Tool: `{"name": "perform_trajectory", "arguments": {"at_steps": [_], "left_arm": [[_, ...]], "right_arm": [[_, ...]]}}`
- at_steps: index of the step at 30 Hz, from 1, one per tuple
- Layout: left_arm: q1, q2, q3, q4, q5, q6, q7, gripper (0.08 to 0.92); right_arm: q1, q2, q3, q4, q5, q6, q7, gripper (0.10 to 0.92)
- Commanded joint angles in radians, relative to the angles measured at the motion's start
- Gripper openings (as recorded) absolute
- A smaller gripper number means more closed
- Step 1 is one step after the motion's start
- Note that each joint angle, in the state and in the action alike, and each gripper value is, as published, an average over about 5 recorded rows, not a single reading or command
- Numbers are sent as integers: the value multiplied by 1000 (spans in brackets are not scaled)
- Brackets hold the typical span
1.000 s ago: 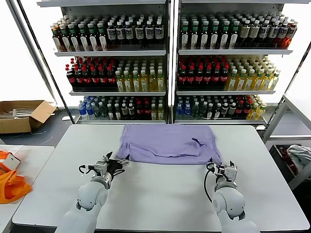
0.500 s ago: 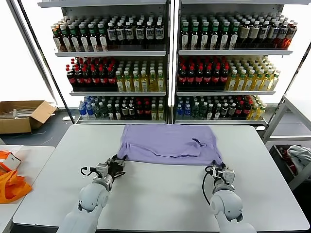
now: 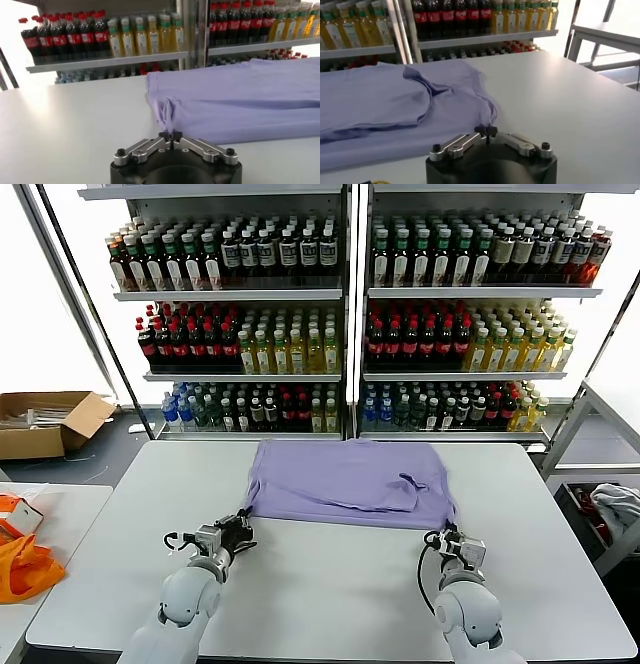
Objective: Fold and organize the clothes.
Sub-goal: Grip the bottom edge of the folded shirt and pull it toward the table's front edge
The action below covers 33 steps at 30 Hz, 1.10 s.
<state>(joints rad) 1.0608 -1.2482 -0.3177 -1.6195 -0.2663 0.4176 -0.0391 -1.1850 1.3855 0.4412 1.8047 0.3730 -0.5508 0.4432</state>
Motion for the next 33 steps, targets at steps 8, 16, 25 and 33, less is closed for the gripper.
{"name": "perform_trajectory", "arguments": {"at_steps": [8,16,25,33], "left_arm": [[124,33,-20,-275,14,2,-21,84],[364,105,-77,-503,11,11,-46,84],[702,103,-113,-662,11,-19,-94,84],[752,64,-99,-635,21,-42,-98,84]], "right_arm": [[-235,-1,-2,426,-60,-27,45,109],[-547,-1,23,544,-134,-7,39,109],[-726,-28,64,562,-190,51,34,109],[-716,-36,34,542,-243,41,18,109]]}}
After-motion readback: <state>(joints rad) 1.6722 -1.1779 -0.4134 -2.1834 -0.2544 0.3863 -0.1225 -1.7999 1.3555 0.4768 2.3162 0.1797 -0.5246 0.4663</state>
